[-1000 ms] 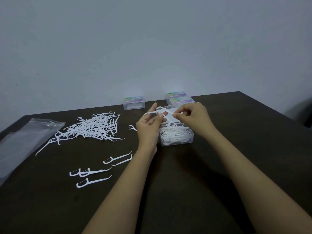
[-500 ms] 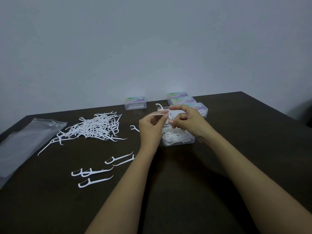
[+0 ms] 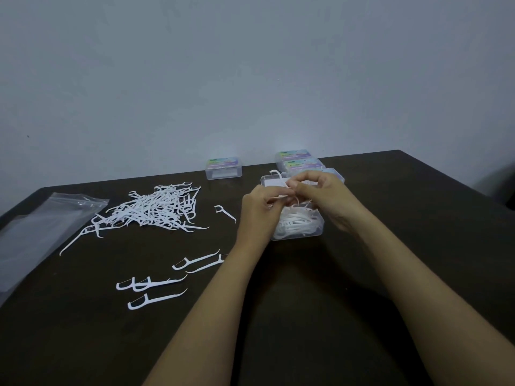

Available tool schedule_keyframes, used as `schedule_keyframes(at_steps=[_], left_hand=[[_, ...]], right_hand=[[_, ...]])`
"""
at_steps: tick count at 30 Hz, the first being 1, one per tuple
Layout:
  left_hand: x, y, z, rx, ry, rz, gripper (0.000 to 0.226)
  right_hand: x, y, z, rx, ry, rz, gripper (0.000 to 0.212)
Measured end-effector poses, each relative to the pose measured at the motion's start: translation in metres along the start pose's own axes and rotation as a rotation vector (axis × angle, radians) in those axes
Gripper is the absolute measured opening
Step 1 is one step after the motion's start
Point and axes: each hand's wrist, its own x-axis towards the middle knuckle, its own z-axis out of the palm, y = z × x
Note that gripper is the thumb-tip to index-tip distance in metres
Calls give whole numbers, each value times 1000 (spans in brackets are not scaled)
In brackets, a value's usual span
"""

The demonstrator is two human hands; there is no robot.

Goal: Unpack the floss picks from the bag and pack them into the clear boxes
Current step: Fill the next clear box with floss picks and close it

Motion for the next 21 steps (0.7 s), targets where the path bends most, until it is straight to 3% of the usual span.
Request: schedule_keyframes(at_steps=[5, 14, 16, 21], left_hand=[[0, -3, -3, 117, 8, 147, 19], [1, -1, -5, 210, -1, 230, 20], [1, -2, -4, 216, -25, 226, 23], [2, 0, -1, 111, -29, 105, 16]], right_hand=[[4, -1, -3, -159, -45, -88, 12], [4, 2, -6, -57, -80, -54, 10], [4, 2, -6, -65, -14, -63, 12], [8, 2, -15, 110, 373, -80, 14]])
